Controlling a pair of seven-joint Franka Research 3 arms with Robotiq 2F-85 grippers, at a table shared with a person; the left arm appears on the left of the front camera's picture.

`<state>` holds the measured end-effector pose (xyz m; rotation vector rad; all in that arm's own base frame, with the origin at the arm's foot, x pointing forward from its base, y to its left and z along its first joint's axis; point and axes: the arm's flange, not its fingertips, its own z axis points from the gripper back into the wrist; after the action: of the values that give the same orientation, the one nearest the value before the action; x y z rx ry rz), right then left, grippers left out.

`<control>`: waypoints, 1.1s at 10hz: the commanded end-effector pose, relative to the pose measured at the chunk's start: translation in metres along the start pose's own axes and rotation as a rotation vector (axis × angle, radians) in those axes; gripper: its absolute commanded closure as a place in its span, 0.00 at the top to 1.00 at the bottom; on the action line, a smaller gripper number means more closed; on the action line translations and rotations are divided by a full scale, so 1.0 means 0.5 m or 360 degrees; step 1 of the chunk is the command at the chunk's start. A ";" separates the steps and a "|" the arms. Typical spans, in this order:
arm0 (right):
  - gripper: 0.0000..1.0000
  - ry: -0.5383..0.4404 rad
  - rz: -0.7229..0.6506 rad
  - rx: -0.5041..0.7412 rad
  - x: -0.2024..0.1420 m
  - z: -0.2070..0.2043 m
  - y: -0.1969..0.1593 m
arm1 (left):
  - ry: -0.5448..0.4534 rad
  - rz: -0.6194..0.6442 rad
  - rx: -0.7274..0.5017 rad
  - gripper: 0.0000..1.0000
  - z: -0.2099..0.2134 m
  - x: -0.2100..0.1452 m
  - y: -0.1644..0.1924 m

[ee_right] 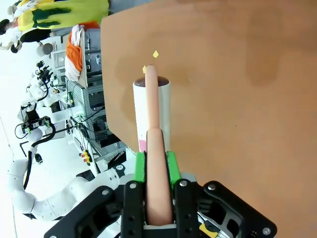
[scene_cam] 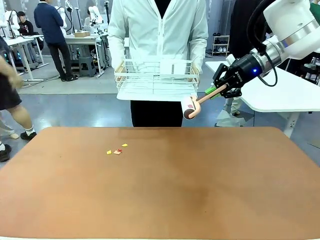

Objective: Clean the table.
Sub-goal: Clean the table with the Lint Roller when the human lifts the Dish drying rack.

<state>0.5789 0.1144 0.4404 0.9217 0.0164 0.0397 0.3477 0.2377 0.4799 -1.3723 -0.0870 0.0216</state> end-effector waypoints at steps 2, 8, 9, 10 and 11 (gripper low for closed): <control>0.21 0.0058 0.0021 -0.0060 0.072 -0.140 -0.003 | -0.0003 -0.0007 -0.0013 1.00 0.004 -0.006 -0.003; 0.21 0.0148 -0.0065 -0.0110 0.120 -0.358 -0.014 | -0.0003 -0.0007 -0.0013 1.00 0.004 -0.006 -0.003; 0.21 0.0124 -0.0081 -0.0124 0.121 -0.374 -0.020 | -0.0003 -0.0007 -0.0013 1.00 0.004 -0.006 -0.003; 0.21 0.0112 -0.0105 -0.0101 0.121 -0.384 -0.022 | -0.0003 -0.0007 -0.0013 1.00 0.004 -0.006 -0.003; 0.21 0.0089 -0.0111 -0.0087 0.119 -0.395 -0.023 | -0.0003 -0.0007 -0.0013 1.00 0.004 -0.006 -0.003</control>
<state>0.6288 0.2591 0.3092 0.8655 0.1105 0.0368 0.3478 0.2377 0.4799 -1.3723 -0.0867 0.0216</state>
